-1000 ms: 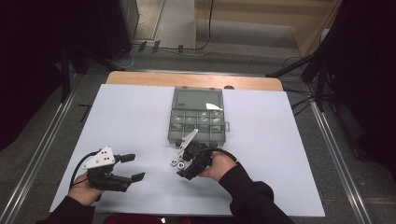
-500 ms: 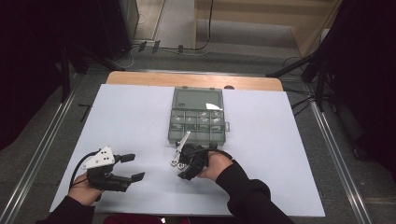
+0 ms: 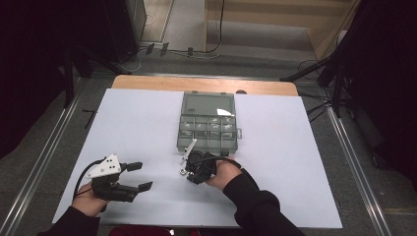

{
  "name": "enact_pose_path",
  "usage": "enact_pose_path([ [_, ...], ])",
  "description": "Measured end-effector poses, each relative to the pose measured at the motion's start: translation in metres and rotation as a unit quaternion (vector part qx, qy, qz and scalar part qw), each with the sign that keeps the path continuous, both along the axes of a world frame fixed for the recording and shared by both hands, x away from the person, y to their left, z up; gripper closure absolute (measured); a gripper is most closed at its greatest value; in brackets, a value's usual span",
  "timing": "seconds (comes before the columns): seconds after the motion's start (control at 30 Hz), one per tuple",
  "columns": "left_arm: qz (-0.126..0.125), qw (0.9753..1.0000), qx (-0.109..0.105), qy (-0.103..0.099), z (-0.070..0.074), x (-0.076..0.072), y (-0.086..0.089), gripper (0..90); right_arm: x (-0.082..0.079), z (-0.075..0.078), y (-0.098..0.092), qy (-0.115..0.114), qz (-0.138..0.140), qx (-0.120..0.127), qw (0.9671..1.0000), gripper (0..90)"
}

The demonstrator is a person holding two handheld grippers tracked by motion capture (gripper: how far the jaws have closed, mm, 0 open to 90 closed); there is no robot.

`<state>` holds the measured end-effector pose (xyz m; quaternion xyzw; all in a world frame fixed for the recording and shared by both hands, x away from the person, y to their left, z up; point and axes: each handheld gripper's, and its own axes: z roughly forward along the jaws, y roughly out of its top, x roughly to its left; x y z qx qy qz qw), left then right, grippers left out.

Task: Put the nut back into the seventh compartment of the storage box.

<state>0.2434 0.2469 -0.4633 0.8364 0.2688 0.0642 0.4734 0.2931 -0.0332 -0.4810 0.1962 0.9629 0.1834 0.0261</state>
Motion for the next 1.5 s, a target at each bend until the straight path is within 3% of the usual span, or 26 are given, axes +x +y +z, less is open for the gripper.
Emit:
enact_pose_path([
  [0.33,-0.001,1.0,0.001,0.0,0.0,0.0,0.0,22.7,0.001,0.0,-0.002,0.003,-0.005,0.005,1.0,71.2],
  [0.6,0.0,1.0,0.0,0.001,0.0,0.0,0.0,22.7,0.003,0.004,-0.008,0.026,-0.015,0.042,0.9987,71.2],
  [0.73,0.0,1.0,0.002,0.001,0.0,0.0,0.0,22.7,0.003,0.01,-0.012,0.016,-0.014,0.062,0.9979,71.2],
  [0.93,0.001,1.0,0.006,0.001,0.0,0.0,0.0,22.7,-0.001,0.024,-0.028,0.01,-0.026,0.11,0.9935,71.2],
  [1.13,0.0,1.0,0.003,0.001,-0.002,0.0,-0.001,22.7,-0.003,0.037,-0.049,-0.006,-0.05,0.16,0.9858,71.2],
  [1.27,0.0,1.0,0.005,0.0,-0.001,0.0,-0.002,22.7,-0.004,0.043,-0.064,-0.018,-0.067,0.177,0.9818,71.2],
  [1.5,-0.004,1.0,0.006,0.002,-0.001,0.001,-0.004,22.8,-0.002,0.044,-0.083,-0.017,-0.095,0.19,0.977,71.2],
])
